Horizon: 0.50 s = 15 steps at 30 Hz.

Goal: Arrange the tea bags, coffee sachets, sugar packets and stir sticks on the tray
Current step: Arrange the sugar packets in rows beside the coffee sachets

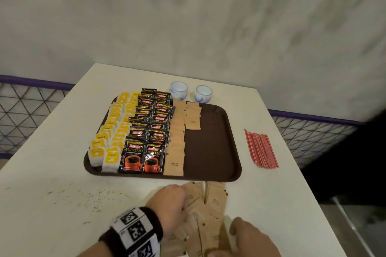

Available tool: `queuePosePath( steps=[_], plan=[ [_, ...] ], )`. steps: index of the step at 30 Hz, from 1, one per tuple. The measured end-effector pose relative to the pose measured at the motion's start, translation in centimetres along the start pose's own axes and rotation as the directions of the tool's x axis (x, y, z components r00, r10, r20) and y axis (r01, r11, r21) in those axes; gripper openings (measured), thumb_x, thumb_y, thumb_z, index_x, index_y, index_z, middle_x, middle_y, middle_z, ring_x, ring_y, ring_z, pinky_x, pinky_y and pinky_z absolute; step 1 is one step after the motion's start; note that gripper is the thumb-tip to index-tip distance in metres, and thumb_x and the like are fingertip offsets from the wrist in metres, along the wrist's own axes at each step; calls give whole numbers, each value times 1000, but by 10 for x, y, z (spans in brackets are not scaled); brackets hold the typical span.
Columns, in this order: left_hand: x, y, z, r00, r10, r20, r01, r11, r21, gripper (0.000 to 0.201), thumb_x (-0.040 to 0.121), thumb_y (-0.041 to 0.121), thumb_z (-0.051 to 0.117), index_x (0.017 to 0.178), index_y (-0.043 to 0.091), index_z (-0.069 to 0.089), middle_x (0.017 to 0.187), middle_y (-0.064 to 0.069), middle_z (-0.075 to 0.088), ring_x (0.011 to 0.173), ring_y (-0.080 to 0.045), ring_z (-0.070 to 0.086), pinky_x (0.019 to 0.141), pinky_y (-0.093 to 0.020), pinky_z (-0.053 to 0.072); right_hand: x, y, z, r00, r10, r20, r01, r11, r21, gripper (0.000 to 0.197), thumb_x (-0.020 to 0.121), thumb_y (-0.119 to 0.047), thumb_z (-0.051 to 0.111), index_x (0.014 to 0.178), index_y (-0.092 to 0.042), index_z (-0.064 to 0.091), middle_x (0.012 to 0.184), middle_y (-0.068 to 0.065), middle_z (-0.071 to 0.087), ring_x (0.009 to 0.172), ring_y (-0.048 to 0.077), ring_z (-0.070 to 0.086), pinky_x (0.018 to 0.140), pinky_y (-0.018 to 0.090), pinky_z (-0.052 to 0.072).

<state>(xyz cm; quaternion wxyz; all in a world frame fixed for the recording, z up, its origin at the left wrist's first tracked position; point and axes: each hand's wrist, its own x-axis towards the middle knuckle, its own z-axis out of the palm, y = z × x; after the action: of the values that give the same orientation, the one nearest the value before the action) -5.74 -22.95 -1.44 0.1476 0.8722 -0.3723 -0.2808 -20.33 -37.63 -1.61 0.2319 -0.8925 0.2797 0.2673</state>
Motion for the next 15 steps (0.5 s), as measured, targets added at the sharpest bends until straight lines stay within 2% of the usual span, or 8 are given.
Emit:
queuePosePath(
  steps=[1,3,6,8,11,13,15],
  plan=[
    [-1,-1,0,1000,-8,-10,8,1000,-14,7,86,15,57,89,21,58,97,4,56,97,-15,56,78,-23,43,4,-7,4,999,36,-25,-36,999,-23,35,87,-51,55,100,-22,40,94,-6,42,86,10,42,89,27,40],
    [-3,-3,1,999,-14,-40,12,998,-59,14,87,13,53,80,25,54,89,9,53,90,-12,56,71,-19,42,0,-20,7,997,66,-42,-67,997,-24,45,79,-61,58,100,-26,39,101,-9,47,91,8,48,84,24,38],
    [-6,-7,0,995,-8,-95,-6,989,-145,14,88,18,55,78,29,56,86,14,54,83,-5,54,69,-15,40,1,-22,5,994,98,-56,-90,988,122,34,74,-51,66,86,-30,42,101,-11,56,93,4,54,79,21,41],
    [-8,-7,0,993,15,-113,-35,985,-169,6,84,28,63,87,29,57,93,14,53,88,-5,52,73,-16,41,4,-17,3,993,102,-51,-89,973,213,27,75,-43,68,79,-32,44,93,-11,58,85,3,54,72,18,39],
    [-9,-2,2,991,90,-104,-107,979,-171,35,78,40,68,107,30,52,103,16,46,99,-5,46,87,-19,41,2,-5,-2,995,47,-89,-12,933,359,17,80,-34,70,81,-22,58,80,-8,66,75,5,61,72,19,47],
    [-11,5,-1,983,131,-129,-162,949,-272,42,80,40,68,117,32,49,108,19,46,103,-2,46,92,-18,42,-6,0,-11,992,-6,-129,73,851,521,18,82,-24,72,78,-12,59,68,0,68,62,9,61,61,22,47],
    [-15,13,-6,970,181,-162,-235,870,-435,38,83,36,66,118,38,51,108,19,52,99,-2,52,90,-20,47,-17,-1,-21,981,-64,-182,168,754,635,15,82,-18,73,74,-11,62,62,7,67,58,15,59,56,28,44]
  ],
)
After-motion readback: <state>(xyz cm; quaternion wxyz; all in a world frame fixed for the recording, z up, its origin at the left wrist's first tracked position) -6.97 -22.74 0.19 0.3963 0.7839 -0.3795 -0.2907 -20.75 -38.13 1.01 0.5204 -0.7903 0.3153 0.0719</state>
